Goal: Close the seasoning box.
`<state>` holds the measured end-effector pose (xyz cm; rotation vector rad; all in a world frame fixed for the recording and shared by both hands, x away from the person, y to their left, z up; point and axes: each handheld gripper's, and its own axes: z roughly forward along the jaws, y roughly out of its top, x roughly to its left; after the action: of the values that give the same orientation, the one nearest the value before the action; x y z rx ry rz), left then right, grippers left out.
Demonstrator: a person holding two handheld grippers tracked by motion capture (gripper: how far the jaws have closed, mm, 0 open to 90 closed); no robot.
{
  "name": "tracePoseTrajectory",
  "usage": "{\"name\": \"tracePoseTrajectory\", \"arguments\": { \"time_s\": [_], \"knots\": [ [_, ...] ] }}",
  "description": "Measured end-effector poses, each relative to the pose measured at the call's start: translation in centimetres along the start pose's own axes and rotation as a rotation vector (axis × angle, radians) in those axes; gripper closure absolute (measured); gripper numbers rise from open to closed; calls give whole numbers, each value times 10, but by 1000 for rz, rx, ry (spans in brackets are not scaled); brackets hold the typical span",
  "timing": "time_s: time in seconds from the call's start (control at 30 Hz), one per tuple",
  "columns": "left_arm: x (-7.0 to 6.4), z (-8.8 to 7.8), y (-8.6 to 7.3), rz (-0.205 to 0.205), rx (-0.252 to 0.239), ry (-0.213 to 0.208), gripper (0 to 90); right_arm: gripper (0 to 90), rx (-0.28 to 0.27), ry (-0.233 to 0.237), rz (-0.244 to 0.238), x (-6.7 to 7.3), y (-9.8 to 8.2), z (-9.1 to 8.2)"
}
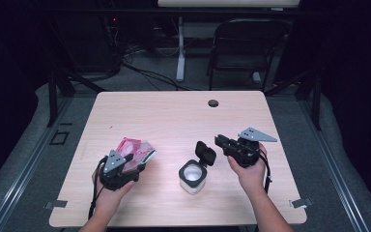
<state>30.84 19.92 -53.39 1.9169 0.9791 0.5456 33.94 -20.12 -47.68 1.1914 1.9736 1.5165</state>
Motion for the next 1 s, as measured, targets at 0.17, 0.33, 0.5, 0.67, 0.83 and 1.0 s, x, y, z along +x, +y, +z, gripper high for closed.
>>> {"name": "tracePoseTrajectory", "arguments": {
  "time_s": [0.17, 0.33, 0.5, 0.67, 0.83, 1.0],
  "knots": [
    [-2, 1, 0, 2, -2, -3, 400, 795, 18, -2, -1, -1, -3, 3],
    [-6, 5, -1, 27, 12, -12, 400, 793, 32, -9, 6, -3, -5, 5],
    [-14, 9, -2, 55, 24, -28, 400, 793, 45, -1, 5, -4, -8, 7],
    [-19, 9, 0, 79, 21, -50, 400, 791, 50, 9, -3, -1, -9, 9],
    [-23, 7, 3, 80, 7, -65, 400, 788, 59, 12, -5, -1, -10, 10],
    [-26, 2, 8, 87, -10, -80, 400, 786, 62, 13, -12, 1, -10, 10]
  ]
}}
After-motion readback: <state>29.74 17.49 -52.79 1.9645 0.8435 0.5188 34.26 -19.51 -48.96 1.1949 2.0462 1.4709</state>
